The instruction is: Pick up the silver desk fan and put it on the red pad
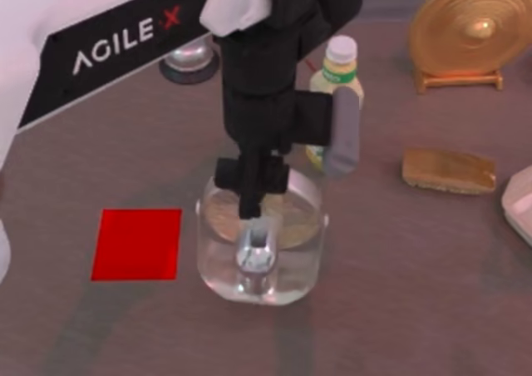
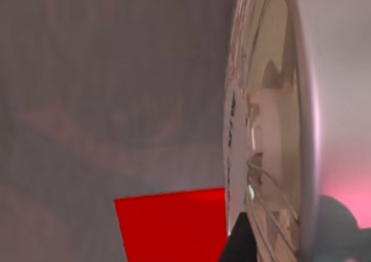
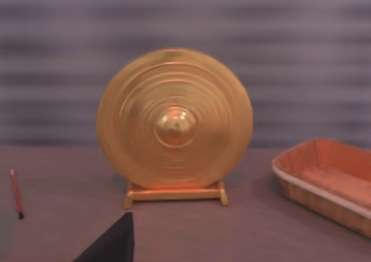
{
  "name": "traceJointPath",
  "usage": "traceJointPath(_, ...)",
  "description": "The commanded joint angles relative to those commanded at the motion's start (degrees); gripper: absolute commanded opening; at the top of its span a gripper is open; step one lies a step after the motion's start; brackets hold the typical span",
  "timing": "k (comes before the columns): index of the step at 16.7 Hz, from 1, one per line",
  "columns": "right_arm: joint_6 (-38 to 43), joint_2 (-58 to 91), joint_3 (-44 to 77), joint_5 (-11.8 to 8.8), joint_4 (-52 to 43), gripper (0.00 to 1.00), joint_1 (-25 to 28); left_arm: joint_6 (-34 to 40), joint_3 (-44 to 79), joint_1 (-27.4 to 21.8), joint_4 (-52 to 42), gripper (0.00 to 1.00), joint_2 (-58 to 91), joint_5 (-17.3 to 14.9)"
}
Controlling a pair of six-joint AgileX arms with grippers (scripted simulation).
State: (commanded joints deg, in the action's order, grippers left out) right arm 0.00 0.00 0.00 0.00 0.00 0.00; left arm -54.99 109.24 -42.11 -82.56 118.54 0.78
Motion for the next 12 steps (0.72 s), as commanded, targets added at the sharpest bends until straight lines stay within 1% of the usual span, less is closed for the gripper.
traceJointPath(3, 0.0, 0.0, 0.0, 0.0, 0.0, 1.0, 0.0, 10.38, -0.97, 1.01, -1.91, 0.0, -0.41, 1.07)
traceJointPath(6, 0.0, 0.0, 0.0, 0.0, 0.0, 1.0, 0.0, 25.81, -2.34, 2.7, -3.77, 0.0, -1.3, 2.16)
traceJointPath(9, 0.0, 0.0, 0.0, 0.0, 0.0, 1.0, 0.0, 45.77, -4.14, 4.9, -5.27, 0.0, -2.59, 3.09)
traceJointPath(12, 0.0, 0.0, 0.0, 0.0, 0.0, 1.0, 0.0, 68.49, -6.29, 7.46, -6.24, 0.0, -4.13, 3.7)
